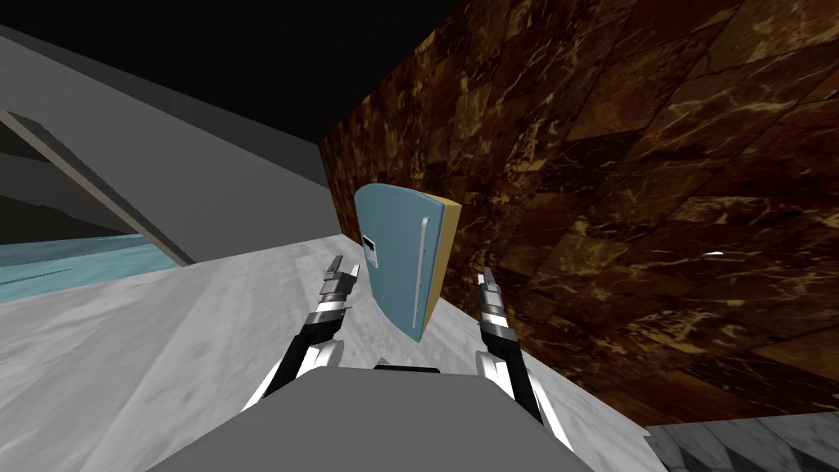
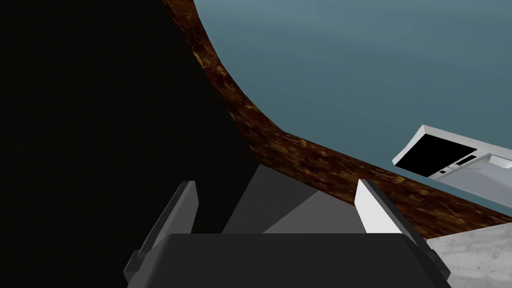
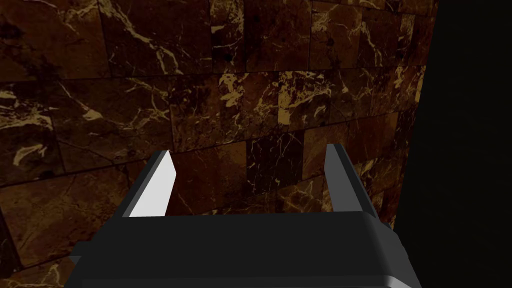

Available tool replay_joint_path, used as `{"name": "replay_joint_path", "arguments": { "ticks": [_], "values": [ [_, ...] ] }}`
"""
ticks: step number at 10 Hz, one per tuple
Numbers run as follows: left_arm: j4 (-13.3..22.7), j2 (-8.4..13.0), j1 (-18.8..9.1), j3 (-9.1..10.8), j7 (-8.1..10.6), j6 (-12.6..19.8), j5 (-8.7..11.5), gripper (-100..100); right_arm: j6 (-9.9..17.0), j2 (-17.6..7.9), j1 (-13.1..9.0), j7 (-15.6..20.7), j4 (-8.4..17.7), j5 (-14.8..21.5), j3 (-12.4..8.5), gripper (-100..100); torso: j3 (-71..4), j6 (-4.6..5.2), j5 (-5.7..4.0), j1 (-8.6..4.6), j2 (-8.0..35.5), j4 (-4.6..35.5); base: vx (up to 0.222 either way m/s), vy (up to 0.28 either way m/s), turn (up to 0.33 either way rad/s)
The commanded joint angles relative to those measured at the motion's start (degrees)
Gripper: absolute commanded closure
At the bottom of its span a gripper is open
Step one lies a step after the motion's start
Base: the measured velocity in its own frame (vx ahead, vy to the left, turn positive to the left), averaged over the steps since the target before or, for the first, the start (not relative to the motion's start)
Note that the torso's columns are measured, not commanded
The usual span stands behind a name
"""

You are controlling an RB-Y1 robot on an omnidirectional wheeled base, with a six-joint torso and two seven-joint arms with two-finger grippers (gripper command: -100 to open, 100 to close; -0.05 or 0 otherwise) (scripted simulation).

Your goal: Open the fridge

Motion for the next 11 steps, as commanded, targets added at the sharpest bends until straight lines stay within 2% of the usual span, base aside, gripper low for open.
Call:
{"name": "replay_joint_path", "arguments": {
  "ticks": [1,9,10,11],
  "values": [
    [0.0,0.0,0.0,0.0,0.0,0.0,0.0,0,0.0,0.0,0.0,0.0,0.0,0.0,0.0,0,-4.7,0.0,0.0,0.0,2.3,2.3,0.0,0.0,0.0],
    [0.0,0.0,0.0,0.0,0.0,0.0,0.0,0,0.0,0.0,0.0,0.0,0.0,0.0,0.0,0,-70.7,0.0,0.0,0.0,35.4,35.4,0.0,0.0,0.0],
    [-0.3,2.2,0.1,0.35,0.25,0.4,0.4,-100,0.0,0.0,0.0,0.0,0.0,0.0,0.0,0,-79.2,0.0,0.0,0.0,39.6,39.6,0.015,-0.018,0.033],
    [-0.5,3.6,0.3,0.7,0.5,0.8,0.9,-100,0.0,0.0,0.0,0.0,0.0,0.0,0.0,0,-83.1,-0.01,-0.01,-0.04,41.5,41.5,0.027,-0.034,0.055]
  ]
}}
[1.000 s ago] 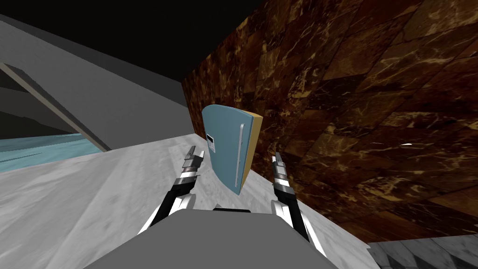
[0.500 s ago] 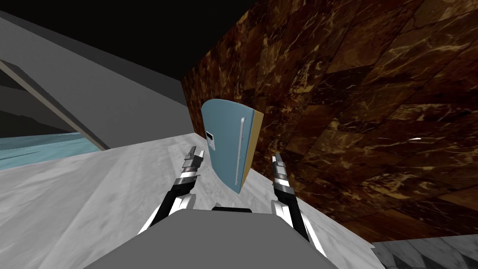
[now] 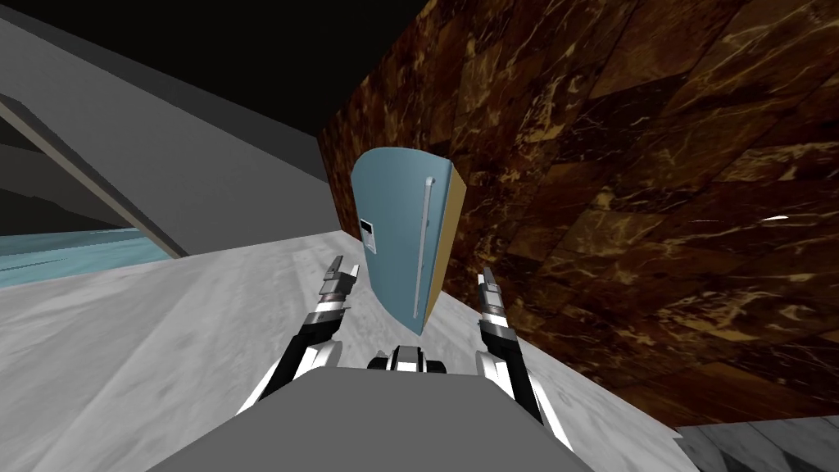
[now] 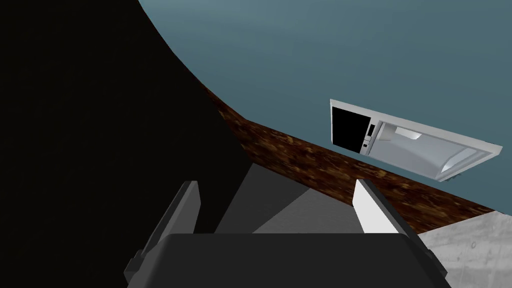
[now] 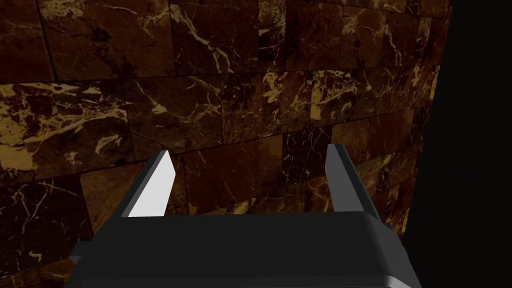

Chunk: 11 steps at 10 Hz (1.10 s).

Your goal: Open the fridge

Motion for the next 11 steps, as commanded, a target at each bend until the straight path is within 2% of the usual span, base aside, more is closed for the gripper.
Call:
{"name": "replay_joint_path", "arguments": {
  "ticks": [1,3,4,11],
  "values": [
    [-0.7,3.8,0.4,0.98,0.73,1.2,1.2,-100,0.0,0.0,0.0,0.0,0.0,0.0,0.0,0,-1.1,0.0,-0.01,-0.03,0.5,0.6,0.041,-0.052,0.057],
    [-1.7,6.1,1.0,2.18,1.59,2.6,2.7,-100,0.0,0.0,0.0,0.0,0.0,0.0,0.0,0,-1.5,0.01,-0.03,-0.09,0.7,0.8,0.056,-0.091,0.075],
    [-2.8,7.6,1.7,3.68,2.68,4.4,4.5,-100,0.0,0.0,0.0,0.0,0.0,0.0,0.0,0,-1.4,0.0,-0.03,-0.1,0.7,0.8,0.094,-0.139,0.176],
    [-6.4,10.5,4.7,10.4,7.55,12.5,12.8,-100,0.0,0.0,0.0,0.0,0.0,0.0,0.0,0,-1.5,0.0,-0.02,-0.05,0.7,0.8,0.099,-0.16,0.127]
  ]
}}
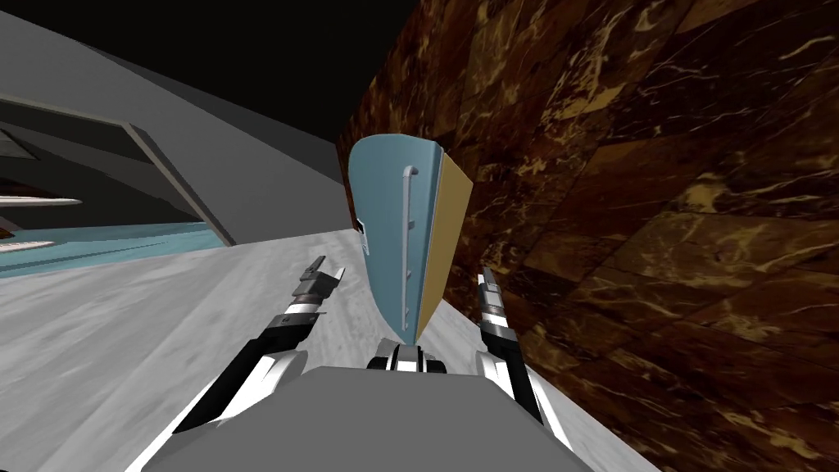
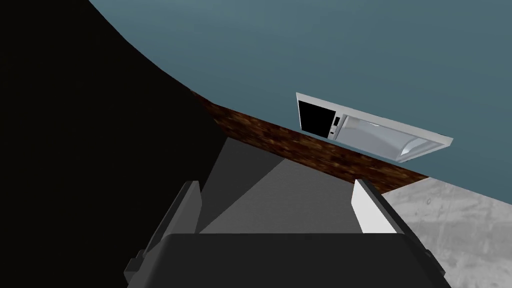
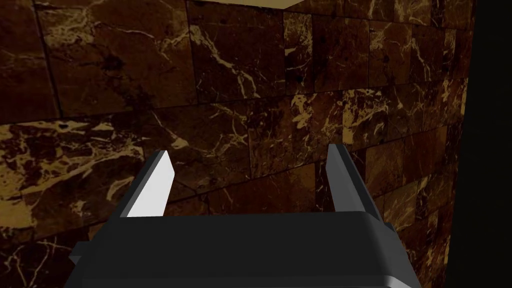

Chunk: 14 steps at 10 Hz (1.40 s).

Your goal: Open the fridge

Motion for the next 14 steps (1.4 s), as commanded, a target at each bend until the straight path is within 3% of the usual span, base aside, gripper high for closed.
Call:
{"name": "replay_joint_path", "arguments": {
  "ticks": [1,11,14],
  "values": [
    [-1.0,1.0,1.2,2.79,2.12,3.4,3.5,-100,0.0,0.0,0.0,0.0,0.0,0.0,0.0,0,0.0,0.02,0.02,0.1,0.0,0.0,0.084,-0.163,0.158],
    [-4.5,4.3,7.0,14.78,10.85,17.6,18.3,-100,0.0,0.0,0.0,0.0,0.0,0.0,0.0,0,0.1,0.0,0.05,0.18,0.2,0.1,0.072,-0.191,0.173],
    [-4.5,4.3,7.0,14.78,10.85,17.6,18.3,-100,0.0,0.0,0.0,0.0,0.0,0.0,0.0,0,0.0,0.04,0.14,0.5,0.1,0.0,0.005,-0.042,0.04]
  ]
}}
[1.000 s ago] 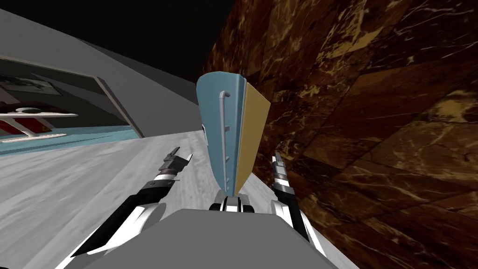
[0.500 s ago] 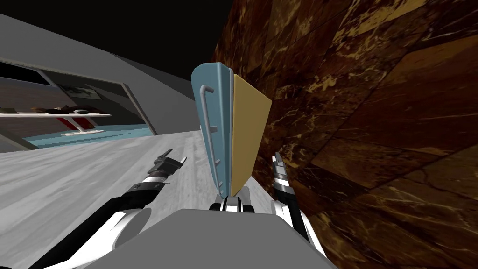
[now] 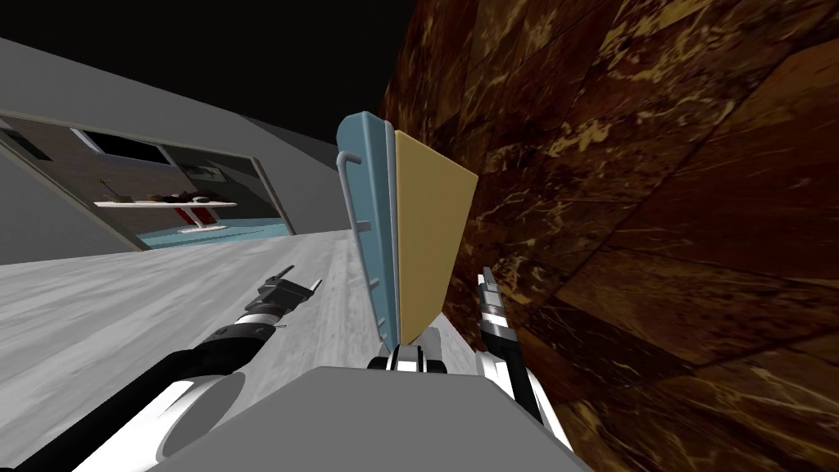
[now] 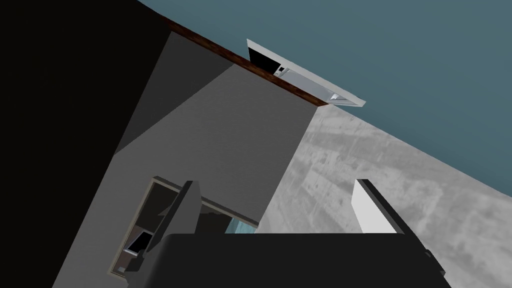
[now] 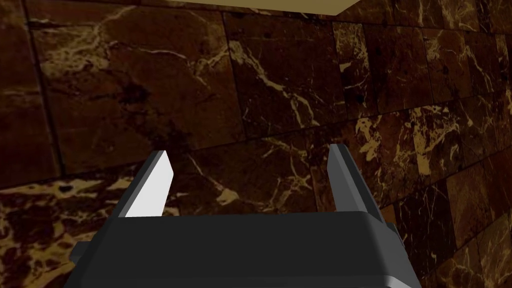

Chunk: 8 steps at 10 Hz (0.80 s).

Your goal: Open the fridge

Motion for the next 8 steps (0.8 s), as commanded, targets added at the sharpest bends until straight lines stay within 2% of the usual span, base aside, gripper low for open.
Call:
{"name": "replay_joint_path", "arguments": {
  "ticks": [1,3,4,5,8],
  "values": [
    [-0.2,0.2,0.6,1.25,0.89,1.5,1.6,-100,0.0,0.0,0.0,0.0,0.0,0.0,0.0,0,0.0,-0.02,0.0,-0.05,0.0,0.0,0.015,-0.048,0.116],
    [-0.2,0.2,0.6,1.25,0.89,1.5,1.6,-100,0.0,0.0,0.0,0.0,0.0,0.0,0.0,0,0.0,-0.02,-0.17,-0.57,0.0,0.0,0.005,-0.046,0.039],
    [-0.2,0.2,0.6,1.25,0.89,1.5,1.6,-100,0.0,0.0,0.0,0.0,0.0,0.0,0.0,0,0.0,-0.02,-0.14,-0.47,0.0,0.0,-0.002,0.003,-0.016],
    [-0.5,0.5,1.2,2.46,1.76,2.9,3.0,-100,0.0,0.0,0.0,0.0,0.0,0.0,0.0,0,0.0,-0.03,-0.09,-0.3,0.0,0.0,0.023,-0.062,0.169],
    [-0.5,0.5,1.2,2.46,1.76,2.9,3.0,-100,0.0,0.0,0.0,0.0,0.0,0.0,0.0,0,0.0,-0.02,-0.1,-0.31,0.0,0.0,0.002,-0.039,0.015]
  ]
}}
